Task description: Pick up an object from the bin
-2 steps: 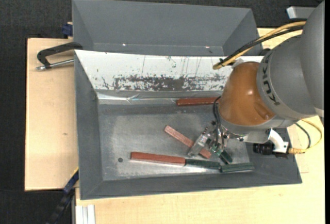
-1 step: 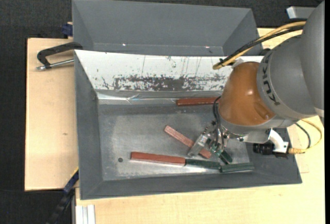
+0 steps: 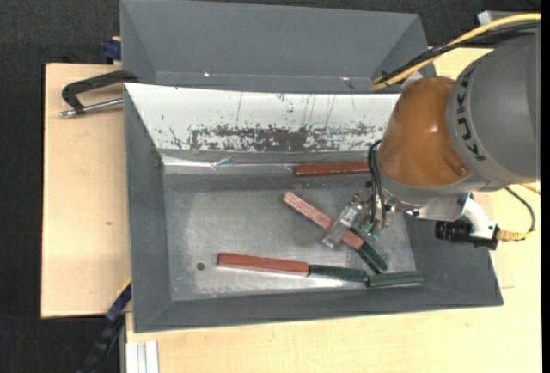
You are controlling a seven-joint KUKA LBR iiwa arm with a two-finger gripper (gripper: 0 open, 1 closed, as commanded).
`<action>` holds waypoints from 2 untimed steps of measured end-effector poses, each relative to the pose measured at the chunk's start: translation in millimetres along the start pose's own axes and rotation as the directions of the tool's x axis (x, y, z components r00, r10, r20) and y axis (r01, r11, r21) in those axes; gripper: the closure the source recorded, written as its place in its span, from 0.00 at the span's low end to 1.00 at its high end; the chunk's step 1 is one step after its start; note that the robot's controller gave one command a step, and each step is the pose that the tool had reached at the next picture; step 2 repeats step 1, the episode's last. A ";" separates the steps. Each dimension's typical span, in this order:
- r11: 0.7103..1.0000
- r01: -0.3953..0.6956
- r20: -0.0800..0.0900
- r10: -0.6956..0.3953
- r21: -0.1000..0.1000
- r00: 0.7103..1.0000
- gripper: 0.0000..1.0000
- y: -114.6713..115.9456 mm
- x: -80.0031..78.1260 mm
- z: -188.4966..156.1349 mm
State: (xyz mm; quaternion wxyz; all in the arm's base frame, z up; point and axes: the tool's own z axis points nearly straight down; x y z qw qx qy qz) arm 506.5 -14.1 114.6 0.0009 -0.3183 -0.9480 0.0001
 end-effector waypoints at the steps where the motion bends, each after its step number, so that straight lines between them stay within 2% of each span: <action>1: 0.999 0.045 0.005 -0.045 -0.003 0.999 1.00 4.5 -5.4 -129.3; 2: 0.999 0.045 0.005 -0.045 -0.003 0.999 1.00 4.5 -5.4 -129.3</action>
Offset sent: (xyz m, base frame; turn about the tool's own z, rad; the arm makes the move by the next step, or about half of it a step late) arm 0.0000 0.0000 0.0000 0.0000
